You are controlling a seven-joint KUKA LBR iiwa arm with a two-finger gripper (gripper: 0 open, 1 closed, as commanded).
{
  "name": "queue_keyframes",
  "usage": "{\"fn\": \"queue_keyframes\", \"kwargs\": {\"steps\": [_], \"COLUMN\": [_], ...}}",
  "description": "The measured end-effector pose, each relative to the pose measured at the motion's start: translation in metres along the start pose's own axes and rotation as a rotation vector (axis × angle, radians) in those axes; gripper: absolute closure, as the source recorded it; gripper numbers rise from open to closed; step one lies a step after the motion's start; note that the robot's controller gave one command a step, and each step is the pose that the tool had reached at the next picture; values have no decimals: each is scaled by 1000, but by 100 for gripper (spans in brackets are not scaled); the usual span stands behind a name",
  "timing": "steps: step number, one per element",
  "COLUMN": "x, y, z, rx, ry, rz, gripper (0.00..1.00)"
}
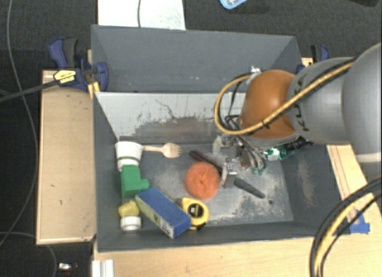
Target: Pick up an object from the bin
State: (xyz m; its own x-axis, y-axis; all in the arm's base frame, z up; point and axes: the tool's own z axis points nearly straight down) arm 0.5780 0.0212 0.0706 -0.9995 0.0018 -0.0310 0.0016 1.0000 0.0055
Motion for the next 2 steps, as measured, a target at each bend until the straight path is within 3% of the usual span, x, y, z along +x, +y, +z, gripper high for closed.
{"fn": "queue_keyframes", "kwargs": {"steps": [1,2], "x": [6,0], "y": [16,30], "z": [0,0], "rx": [0,0], "ry": [-2,-5], "rz": [11,136], "gripper": [0,100]}}
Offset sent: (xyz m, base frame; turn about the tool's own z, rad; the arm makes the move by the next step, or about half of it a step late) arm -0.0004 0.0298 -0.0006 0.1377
